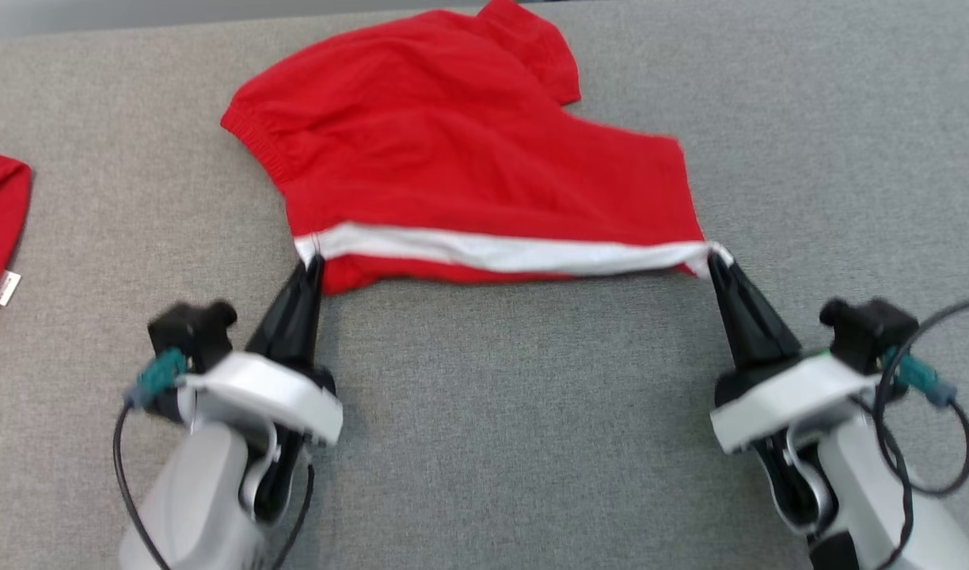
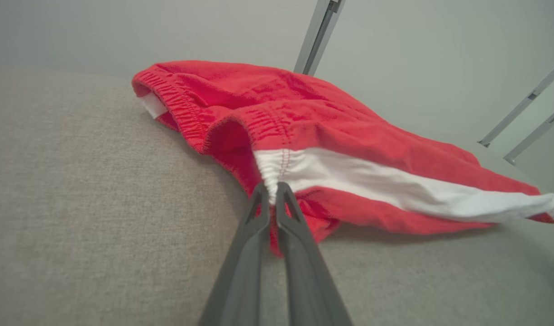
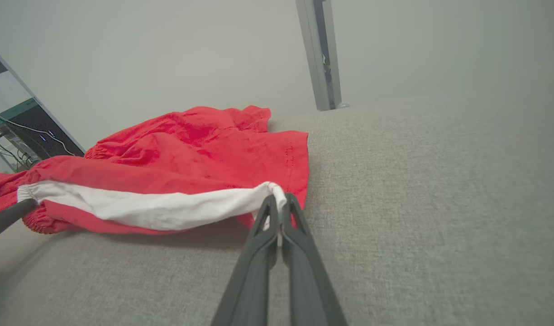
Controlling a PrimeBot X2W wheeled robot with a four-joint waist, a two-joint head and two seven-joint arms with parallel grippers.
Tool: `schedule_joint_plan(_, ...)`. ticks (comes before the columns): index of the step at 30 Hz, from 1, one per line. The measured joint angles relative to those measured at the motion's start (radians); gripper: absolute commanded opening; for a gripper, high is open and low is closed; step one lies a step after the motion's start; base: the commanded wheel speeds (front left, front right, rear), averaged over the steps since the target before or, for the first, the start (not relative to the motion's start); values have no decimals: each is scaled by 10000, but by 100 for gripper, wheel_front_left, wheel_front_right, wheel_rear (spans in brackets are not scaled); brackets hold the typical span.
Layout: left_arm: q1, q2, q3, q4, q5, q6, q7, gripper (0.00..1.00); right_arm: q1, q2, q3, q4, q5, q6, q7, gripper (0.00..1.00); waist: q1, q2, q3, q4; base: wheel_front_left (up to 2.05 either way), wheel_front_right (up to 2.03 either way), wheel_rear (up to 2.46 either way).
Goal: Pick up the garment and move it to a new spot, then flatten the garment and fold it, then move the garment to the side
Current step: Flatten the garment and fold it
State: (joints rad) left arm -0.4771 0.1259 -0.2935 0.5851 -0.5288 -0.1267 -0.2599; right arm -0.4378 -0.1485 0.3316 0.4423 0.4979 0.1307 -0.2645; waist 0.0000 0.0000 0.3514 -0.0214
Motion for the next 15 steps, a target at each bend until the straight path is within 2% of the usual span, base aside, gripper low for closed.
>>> schedule_joint_plan(4, 1129, 240, -180, -840, 75, 0, 71, 0, 1116, -23, -259, -575, -337, 0, 2, 0, 0, 0, -295, -27, 0, 0, 0)
schedule_joint_plan(8, 2443, 516, -274, -2230, -171, 88, 623, 0, 2539, 123, -681, -1567, -882, 0, 188, 0, 0, 0, -598, 17, 0, 0, 0)
schedule_joint_plan(14, 4420, 1154, -71, -4579, -228, 1091, 1517, 0, 4727, 648, -1271, -3576, -1361, 0, 1149, 0, 0, 0, -1086, 100, 0, 0, 0)
schedule_joint_plan(15, 4965, 1285, 15, -5415, -240, 1423, 1822, 0, 5337, 775, -1440, -4197, -1444, 0, 1476, 0, 0, 0, -1256, 100, 0, 0, 0)
